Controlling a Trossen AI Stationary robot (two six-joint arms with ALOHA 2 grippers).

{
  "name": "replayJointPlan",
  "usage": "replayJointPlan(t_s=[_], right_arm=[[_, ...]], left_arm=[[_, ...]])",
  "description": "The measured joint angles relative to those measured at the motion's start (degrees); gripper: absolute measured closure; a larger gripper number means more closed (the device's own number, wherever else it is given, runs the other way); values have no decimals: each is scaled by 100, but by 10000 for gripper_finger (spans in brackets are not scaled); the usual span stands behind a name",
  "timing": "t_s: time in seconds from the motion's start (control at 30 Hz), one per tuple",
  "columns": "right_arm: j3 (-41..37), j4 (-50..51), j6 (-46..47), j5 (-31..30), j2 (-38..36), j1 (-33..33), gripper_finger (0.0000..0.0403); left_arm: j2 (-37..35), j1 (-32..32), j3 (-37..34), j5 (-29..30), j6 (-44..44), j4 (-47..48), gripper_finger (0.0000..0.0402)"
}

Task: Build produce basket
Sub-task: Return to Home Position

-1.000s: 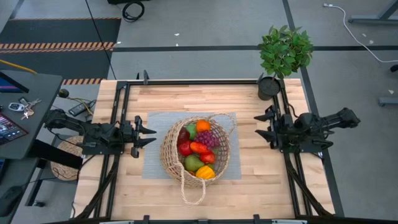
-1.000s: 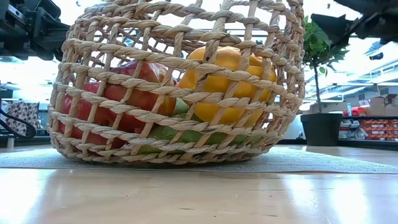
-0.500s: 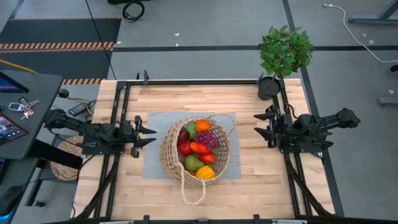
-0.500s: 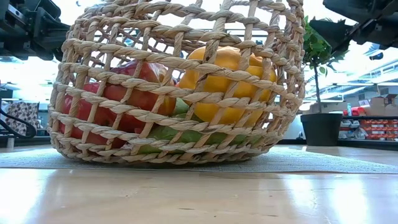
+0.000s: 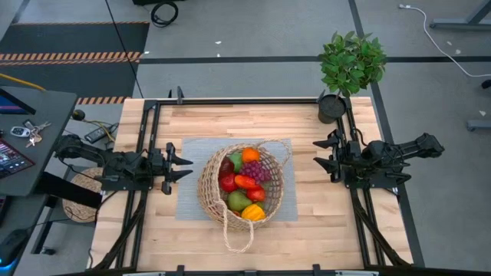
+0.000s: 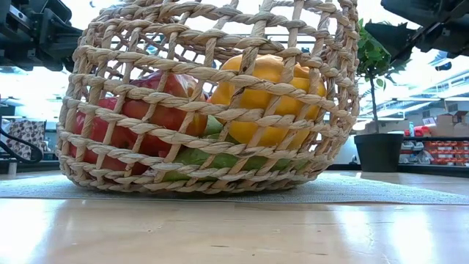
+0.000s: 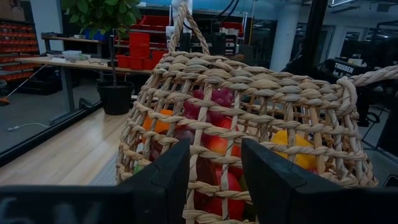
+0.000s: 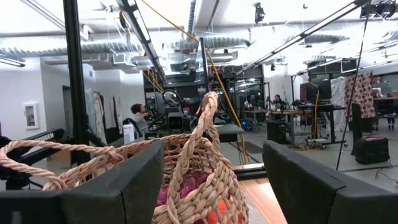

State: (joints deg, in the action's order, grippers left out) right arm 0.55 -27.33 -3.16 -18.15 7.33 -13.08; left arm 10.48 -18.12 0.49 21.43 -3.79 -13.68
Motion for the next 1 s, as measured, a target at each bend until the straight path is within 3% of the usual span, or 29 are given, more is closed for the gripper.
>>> replayJointPlan(t_s=[1.0], right_arm=[[4,2,-1,2,0,-2,128]], left_arm=[[0,0,0,0,0,1,252]])
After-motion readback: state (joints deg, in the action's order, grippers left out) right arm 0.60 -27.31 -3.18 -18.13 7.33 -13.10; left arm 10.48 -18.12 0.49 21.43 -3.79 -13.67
